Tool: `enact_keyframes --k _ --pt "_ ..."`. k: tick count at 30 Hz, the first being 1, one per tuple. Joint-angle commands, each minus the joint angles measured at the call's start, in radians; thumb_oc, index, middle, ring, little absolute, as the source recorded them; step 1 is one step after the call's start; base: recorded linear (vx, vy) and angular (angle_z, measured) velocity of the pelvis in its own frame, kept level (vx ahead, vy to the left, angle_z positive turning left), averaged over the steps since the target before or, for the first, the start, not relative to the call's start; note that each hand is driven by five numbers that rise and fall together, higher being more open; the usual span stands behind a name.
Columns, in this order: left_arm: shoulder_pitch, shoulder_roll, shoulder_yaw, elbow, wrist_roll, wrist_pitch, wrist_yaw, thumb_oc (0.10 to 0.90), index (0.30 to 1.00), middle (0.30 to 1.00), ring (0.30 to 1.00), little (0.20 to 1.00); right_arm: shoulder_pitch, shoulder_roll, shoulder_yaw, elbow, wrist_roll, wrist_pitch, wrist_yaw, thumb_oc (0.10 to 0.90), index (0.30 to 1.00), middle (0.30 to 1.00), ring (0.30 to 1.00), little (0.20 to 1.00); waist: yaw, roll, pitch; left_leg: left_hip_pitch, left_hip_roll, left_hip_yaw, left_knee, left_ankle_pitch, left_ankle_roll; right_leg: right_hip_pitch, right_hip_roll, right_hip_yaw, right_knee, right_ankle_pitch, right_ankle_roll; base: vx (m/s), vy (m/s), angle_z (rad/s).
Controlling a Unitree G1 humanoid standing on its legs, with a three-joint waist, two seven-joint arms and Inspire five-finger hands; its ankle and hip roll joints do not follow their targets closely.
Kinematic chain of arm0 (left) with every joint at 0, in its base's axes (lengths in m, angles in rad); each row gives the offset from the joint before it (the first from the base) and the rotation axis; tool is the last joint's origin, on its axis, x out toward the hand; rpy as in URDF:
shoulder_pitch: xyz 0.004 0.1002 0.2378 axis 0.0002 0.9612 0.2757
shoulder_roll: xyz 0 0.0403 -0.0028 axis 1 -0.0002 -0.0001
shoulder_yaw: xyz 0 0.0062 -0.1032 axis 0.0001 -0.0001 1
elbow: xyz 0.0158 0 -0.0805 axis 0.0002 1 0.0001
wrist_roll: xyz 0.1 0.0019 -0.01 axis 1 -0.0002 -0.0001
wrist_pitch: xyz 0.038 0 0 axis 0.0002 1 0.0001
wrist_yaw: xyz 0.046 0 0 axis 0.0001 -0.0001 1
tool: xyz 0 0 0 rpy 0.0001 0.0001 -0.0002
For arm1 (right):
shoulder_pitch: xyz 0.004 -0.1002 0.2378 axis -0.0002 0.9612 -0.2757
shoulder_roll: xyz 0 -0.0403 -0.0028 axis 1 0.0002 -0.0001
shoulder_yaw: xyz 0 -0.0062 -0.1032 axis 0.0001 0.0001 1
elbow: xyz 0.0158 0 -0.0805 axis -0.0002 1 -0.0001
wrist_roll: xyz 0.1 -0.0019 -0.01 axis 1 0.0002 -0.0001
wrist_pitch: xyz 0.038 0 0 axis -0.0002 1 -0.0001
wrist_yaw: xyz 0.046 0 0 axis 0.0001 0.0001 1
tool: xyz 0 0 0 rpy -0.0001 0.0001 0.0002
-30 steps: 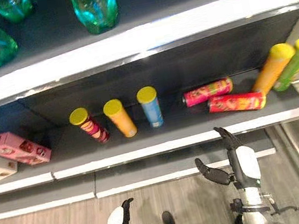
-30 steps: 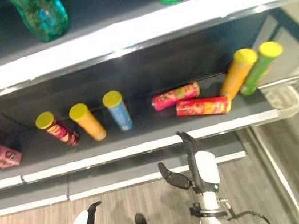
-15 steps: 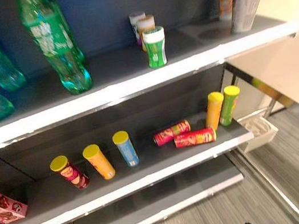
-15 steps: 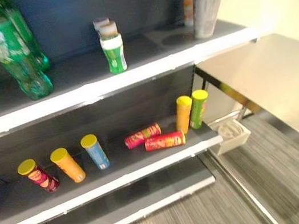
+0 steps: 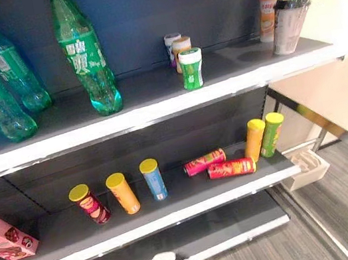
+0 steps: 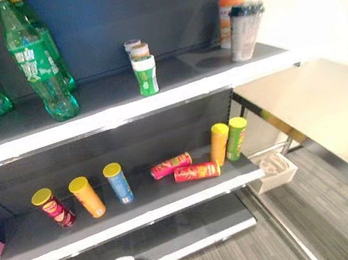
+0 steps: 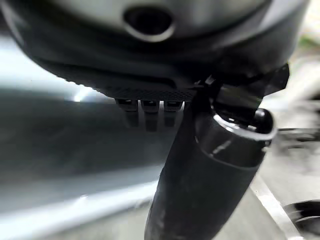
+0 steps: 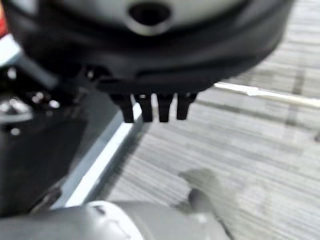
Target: Put the goods on the table back onto the shelves and tidy them up.
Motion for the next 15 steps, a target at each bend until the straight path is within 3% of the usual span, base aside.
enact_keyframes --k 1,3,5,6,9,10,13,15 --pt "-0.003 0.056 0.181 -0.112 -0.027 -0.006 -0.050 0.800 0.900 0.900 0.900 0.900 0.054 0.031 0.048 0.055 0.019 0.070 0.072 0.800 0.900 0.900 0.900 0.900 -0.017 0.014 0.047 0.040 0.011 -0.017 0.009 -0.043 0.007 -0.078 0.015 0.075 0.207 0.172 0.015 -0.01 0.041 -0.09" --pt "0.018 0.083 0.253 -0.202 -0.038 0.012 -0.073 0.800 0.900 0.900 0.900 0.900 0.044 0.042 0.049 0.037 0.024 0.082 0.093 0.800 0.900 0.900 0.900 0.900 -0.017 0.008 0.052 0.051 0.016 -0.001 0.009 -0.057 0.009 -0.123 0.015 0.090 0.259 0.151 0.013 0.06 -0.082 -0.26" --pt "0.051 0.124 0.353 -0.338 -0.063 0.008 -0.109 0.800 0.900 0.900 0.900 0.900 0.046 0.056 0.060 0.027 0.021 0.096 0.126 0.800 0.900 0.900 0.900 0.900 -0.010 -0.008 0.046 0.049 0.031 0.017 0.009 -0.067 -0.015 -0.113 0.003 0.078 0.126 0.079 0.000 0.10 -0.228 -0.26" --pt "0.058 0.128 0.359 -0.348 -0.066 0.010 -0.115 0.800 0.900 0.900 0.900 0.900 0.046 0.058 0.062 0.026 0.021 0.097 0.127 0.800 0.900 0.900 0.900 0.900 -0.013 -0.007 0.046 0.050 0.034 0.016 0.009 -0.067 -0.016 -0.108 0.006 0.074 0.119 0.081 -0.001 0.09 -0.221 -0.22" --pt "0.073 0.141 0.406 -0.387 -0.049 0.008 -0.107 0.800 0.900 0.900 0.900 0.900 0.031 0.070 0.076 0.034 0.004 0.107 0.167 0.800 0.900 0.900 0.900 0.900 -0.013 -0.027 0.049 0.071 0.078 0.036 0.009 -0.079 -0.059 -0.108 -0.015 0.038 -0.129 0.125 0.015 0.13 -0.357 -0.09" --pt "0.075 0.131 0.420 -0.378 -0.048 0.011 -0.094 0.800 0.900 0.900 0.900 0.900 0.031 0.079 0.085 0.031 0.015 0.112 0.184 0.800 0.900 0.900 0.900 0.900 -0.007 -0.050 0.043 0.081 0.104 0.029 0.009 -0.073 -0.080 -0.097 -0.014 0.049 -0.166 0.131 0.021 0.23 -0.433 -0.07" --pt "0.068 0.125 0.414 -0.337 -0.041 0.017 -0.077 0.800 0.900 0.900 0.900 0.900 0.031 0.078 0.110 0.012 0.017 0.103 0.204 0.800 0.900 0.900 0.900 0.900 0.007 -0.070 0.022 0.094 0.152 0.028 0.011 -0.045 -0.109 -0.057 0.041 0.053 -0.191 0.104 0.018 0.20 -0.350 0.08" --pt "0.050 0.112 0.400 -0.309 -0.042 0.021 -0.068 0.800 0.900 0.900 0.900 0.900 0.023 0.061 0.115 -0.008 0.028 0.095 0.202 0.800 0.900 0.900 0.900 0.900 0.013 -0.067 0.010 0.091 0.197 0.025 0.020 0.000 -0.130 -0.026 0.086 0.040 -0.214 0.074 0.002 0.14 -0.281 0.01"
